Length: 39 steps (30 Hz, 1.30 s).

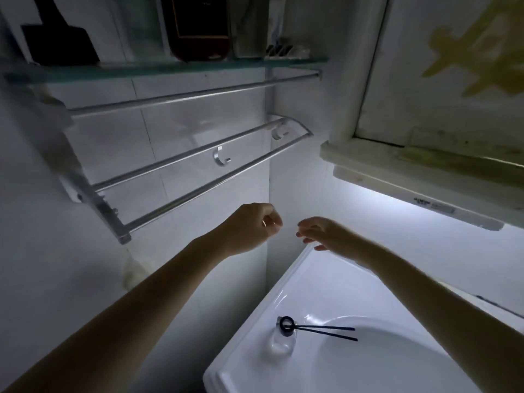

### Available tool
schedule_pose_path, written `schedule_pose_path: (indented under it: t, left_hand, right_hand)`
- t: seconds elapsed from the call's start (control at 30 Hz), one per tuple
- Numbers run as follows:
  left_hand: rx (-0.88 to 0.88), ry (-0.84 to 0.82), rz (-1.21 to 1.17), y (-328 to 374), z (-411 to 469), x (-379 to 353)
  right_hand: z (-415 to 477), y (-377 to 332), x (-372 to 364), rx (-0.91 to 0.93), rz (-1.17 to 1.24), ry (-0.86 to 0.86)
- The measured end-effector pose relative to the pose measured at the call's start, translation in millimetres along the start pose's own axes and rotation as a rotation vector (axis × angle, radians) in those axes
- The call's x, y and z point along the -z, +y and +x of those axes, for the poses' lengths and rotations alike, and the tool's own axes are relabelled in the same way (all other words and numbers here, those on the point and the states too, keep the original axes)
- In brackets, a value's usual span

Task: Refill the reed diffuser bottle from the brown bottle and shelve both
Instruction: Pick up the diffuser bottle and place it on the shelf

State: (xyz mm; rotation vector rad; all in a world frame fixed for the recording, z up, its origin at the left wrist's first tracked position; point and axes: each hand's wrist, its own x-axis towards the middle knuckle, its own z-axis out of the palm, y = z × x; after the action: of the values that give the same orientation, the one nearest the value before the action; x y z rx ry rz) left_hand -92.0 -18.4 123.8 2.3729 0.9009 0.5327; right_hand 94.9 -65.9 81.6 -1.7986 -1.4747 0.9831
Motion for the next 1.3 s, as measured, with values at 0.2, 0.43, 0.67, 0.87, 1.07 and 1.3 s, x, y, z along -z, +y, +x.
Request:
schedule_pose_path:
  t: [0.2,0.43,0.67,0.87,1.07,1.3]
  left_hand:
    - [0.092,-0.082,-0.041,-37.8,-9.8,-42.1]
    - [0.238,-0.176,-0.091,-73.2,-26.9,-82.5]
    - [0.319,-0.231,-0.148,-93.7,-40.7,-106.1]
    - [0.351,-0.258,-0.188,-99.3,-48.4,-113.8]
    - [0.359,-0.273,-0.204,-99.6,-54.2,-116.9]
    - [0.360,-0.243,-0.189,-98.2,-59.5,-112.1]
  right_hand:
    - [0.1,63.7,-40.3,-0.120,0.000,-0.031]
    - [-10.0,113.6,-83.8,-0.211,-0.050,-0.124]
    - [-28.9,140.2,-100.0,-0.190,-0.110,-0.254]
    - [-37.2,140.5,-121.2,-0.131,-0.137,-0.177]
    - [-40.1,145.1,-134.3,-0.097,-0.151,-0.063]
    - [-42.0,136.3,-137.9,-0.055,-0.131,-0.081]
